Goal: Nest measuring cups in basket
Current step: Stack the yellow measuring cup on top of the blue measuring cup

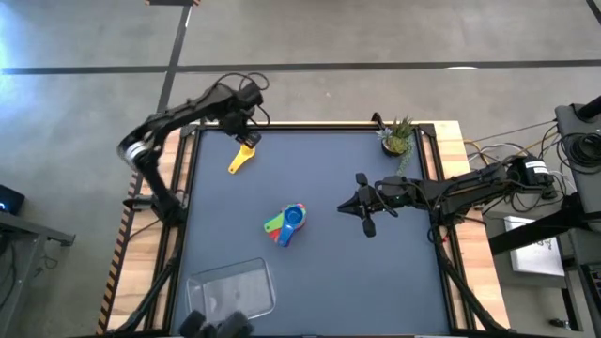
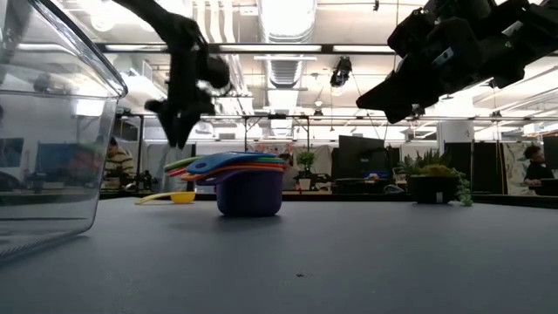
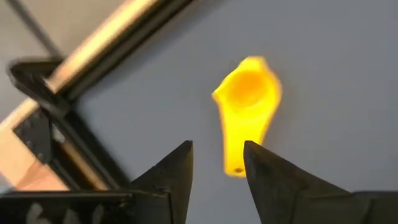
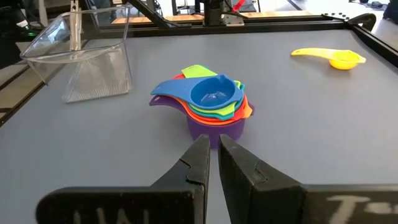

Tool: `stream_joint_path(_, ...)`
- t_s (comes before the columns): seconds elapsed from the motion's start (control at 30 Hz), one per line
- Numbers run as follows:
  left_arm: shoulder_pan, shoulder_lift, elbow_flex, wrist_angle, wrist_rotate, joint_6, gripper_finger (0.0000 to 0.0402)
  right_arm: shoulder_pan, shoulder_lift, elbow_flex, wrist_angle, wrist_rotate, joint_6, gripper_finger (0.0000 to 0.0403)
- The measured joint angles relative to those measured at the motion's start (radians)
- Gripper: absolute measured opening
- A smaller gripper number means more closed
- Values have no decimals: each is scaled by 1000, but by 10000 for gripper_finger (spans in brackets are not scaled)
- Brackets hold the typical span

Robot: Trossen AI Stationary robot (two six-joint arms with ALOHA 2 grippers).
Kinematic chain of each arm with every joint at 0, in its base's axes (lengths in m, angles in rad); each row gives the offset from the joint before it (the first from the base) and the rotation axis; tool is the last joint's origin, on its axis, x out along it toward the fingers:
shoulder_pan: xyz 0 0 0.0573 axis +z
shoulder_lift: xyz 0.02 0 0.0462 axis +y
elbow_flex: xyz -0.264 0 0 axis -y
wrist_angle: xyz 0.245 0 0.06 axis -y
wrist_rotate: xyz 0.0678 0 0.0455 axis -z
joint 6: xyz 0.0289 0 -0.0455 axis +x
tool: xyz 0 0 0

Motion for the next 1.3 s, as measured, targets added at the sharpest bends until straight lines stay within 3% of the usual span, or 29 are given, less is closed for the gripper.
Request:
stream_joint_path(0.1,-63,-137,-98,94,1,-43,107,0,0,0,0,7,-1,23)
stream_joint_path(0.4,-329,-480,-543,364,-20,-327,67,0,0,0,6,8,-5,23)
stream_joint_path(0.57,-383,-513,-663,408,-27,-467,60,0,0,0,19,8,-5,23)
stream_joint_path(0.73,-382,-463,-744,478,-170,-530,64,0,0,0,31,8,0,23)
stream_joint_path(0.93,-382,-413,-798,630,-261,-544,113,0,0,0,30,8,0,23)
stream_joint_path(1.1,-380,-371,-841,731,-270,-517,191,0,0,0,29,8,-2,23)
stream_joint_path(1.3,-375,-317,-858,742,-373,-515,287,0,0,0,28,8,-9,23)
